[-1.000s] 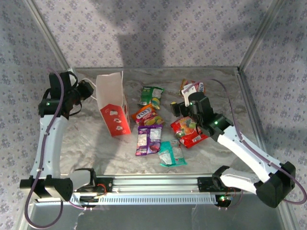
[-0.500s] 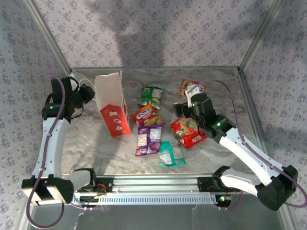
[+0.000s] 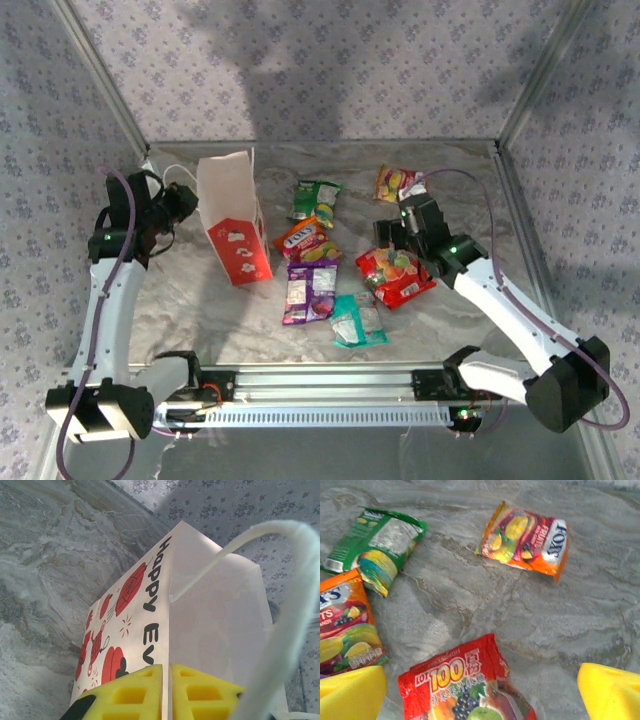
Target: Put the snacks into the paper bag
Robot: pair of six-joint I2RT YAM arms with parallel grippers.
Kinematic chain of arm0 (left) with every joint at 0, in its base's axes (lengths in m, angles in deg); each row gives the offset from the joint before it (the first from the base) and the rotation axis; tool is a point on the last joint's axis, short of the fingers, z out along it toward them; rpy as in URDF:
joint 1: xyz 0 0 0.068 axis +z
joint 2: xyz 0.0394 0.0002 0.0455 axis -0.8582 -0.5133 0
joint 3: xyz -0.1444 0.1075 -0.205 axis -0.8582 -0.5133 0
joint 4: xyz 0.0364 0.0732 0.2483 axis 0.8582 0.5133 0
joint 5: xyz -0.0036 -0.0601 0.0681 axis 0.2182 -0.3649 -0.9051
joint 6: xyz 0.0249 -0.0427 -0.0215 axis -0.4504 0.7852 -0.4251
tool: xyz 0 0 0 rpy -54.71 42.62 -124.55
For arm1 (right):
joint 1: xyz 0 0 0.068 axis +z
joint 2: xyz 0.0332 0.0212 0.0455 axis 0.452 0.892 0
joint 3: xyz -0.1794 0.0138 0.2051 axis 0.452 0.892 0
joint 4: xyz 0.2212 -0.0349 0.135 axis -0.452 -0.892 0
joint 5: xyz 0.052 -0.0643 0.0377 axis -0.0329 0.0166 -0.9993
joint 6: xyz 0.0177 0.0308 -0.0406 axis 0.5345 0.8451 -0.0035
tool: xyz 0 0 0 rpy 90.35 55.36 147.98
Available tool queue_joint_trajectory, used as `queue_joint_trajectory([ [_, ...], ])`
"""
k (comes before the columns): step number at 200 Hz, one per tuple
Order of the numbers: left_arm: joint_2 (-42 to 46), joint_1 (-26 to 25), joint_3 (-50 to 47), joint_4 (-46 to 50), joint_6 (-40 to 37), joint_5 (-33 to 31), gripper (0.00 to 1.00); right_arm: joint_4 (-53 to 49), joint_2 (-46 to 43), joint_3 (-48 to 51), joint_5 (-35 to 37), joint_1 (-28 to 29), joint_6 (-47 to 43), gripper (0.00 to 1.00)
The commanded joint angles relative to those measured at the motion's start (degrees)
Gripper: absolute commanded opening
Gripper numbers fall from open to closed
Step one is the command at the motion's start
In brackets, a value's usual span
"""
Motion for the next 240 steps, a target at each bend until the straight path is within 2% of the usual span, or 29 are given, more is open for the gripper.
queue_joint_trajectory([
  [1,1.34,0.49,-0.74,-1.68,0.48,0.88,0.12,-5.97,0.39,-2.33,-0.28,-1.84,4.3,1.0],
  [28,1.66,0.53,-1.11,-2.01,0.57,1.09,0.11,-12.5,0.0,-2.51,-1.78,-4.53,8.49,1.0],
  [66,2.04,0.55,-1.18,-1.87,0.32,1.2,0.11,-14.52,-4.81,0.98,-9.94,-7.08,13.45,1.0],
  [98,2.29,0.53,-1.36,-1.4,-0.12,1.19,0.11,-17.33,-6.99,2.29,-21.56,-7.22,14.33,1.0],
  [138,2.74,0.52,-1.97,-2.23,-0.3,1.21,0.11,-20.81,-7.81,6.32,-31.51,-6.61,18.45,1.0],
  [183,2.72,0.55,-1.55,-1.67,-0.47,1.1,0.1,-20.01,-10.05,11.97,-35.35,-5.57,24.75,1.0],
  [240,2.63,0.55,-1.18,-1.36,-0.6,1.23,0.11,-19.41,-8.2,16.44,-41.18,-1.6,26.84,1.0],
])
